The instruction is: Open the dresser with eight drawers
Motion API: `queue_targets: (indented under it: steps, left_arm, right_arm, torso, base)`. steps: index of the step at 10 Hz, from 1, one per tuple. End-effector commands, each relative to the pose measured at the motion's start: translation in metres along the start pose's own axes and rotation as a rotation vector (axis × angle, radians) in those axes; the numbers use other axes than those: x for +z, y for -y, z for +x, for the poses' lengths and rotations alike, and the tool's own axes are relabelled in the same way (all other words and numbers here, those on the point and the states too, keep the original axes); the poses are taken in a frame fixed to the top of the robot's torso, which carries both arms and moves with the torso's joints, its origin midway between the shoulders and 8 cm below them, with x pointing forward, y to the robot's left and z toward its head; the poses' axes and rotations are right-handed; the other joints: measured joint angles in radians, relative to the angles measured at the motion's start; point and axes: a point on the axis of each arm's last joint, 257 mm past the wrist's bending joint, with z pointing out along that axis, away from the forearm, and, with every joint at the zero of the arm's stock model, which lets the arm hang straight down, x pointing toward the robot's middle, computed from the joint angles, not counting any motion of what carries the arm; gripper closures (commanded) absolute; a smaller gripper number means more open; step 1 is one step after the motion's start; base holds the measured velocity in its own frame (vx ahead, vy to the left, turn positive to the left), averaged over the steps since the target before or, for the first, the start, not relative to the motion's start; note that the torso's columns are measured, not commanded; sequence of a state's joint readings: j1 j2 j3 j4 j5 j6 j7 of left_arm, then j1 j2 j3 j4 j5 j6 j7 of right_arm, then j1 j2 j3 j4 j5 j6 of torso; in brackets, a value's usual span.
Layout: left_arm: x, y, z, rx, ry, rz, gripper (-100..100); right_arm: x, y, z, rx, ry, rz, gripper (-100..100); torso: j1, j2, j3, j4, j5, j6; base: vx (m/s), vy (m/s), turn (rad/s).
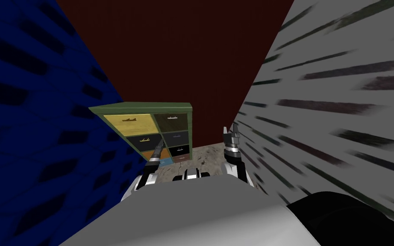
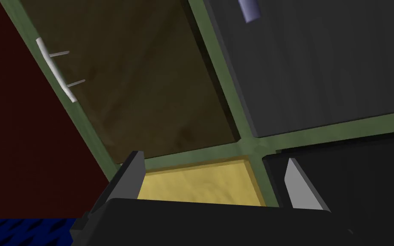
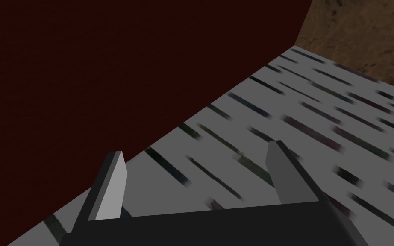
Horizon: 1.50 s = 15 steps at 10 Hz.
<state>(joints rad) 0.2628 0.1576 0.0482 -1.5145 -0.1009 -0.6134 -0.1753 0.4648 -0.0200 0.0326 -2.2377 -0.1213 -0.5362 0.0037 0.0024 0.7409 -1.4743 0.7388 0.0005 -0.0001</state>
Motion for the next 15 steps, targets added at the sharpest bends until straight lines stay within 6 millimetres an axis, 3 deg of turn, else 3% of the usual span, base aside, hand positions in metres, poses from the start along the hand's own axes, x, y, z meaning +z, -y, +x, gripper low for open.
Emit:
queue_targets:
  steps: [1, 5, 9, 13, 14, 15]
  left_arm:
    - [-0.002, -0.018, 0.007, -0.008, 0.001, -0.033, -100]
    - [-0.007, -0.038, 0.030, -0.061, 0.021, -0.084, -100]
    - [-0.008, -0.038, 0.061, -0.155, 0.058, -0.117, -100]
    - [0.014, -0.048, 0.027, -0.137, 0.076, -0.122, -100]
    - [0.010, -0.045, 0.031, -0.137, 0.071, -0.120, -100]
    - [0.001, -0.042, 0.046, -0.142, 0.062, -0.117, 100]
  right_arm:
    - [0.000, 0.000, 0.000, 0.000, 0.000, 0.000, 0]
    - [0.000, 0.000, 0.000, 0.000, 0.000, 0.000, 0]
    - [0.000, 0.000, 0.000, 0.000, 0.000, 0.000, 0]
    - [0.000, 0.000, 0.000, 0.000, 0.000, 0.000, 0]
    - [0.000, 0.000, 0.000, 0.000, 0.000, 0.000, 0]
    - [0.000, 0.000, 0.000, 0.000, 0.000, 0.000, 0]
  torso:
    - [0.000, 0.000, 0.000, 0.000, 0.000, 0.000]
    - [-0.003, -0.003, -0.002, -0.001, -0.001, 0.000]
    - [0.000, -0.001, -0.001, 0.000, 0.000, 0.000]
    - [-0.004, -0.003, -0.002, -0.001, -0.001, 0.000]
    - [-0.004, -0.003, -0.002, -0.001, -0.001, 0.000]
    - [-0.001, -0.003, -0.002, -0.001, 0.000, 0.000]
  base:
    - [0.082, -0.083, 0.000]
    - [0.094, -0.097, 0.001]
    - [0.055, -0.047, 0.000]
    - [0.006, -0.040, -0.063]
    - [0.004, -0.026, -0.014]
    - [-0.003, 0.026, 0.119]
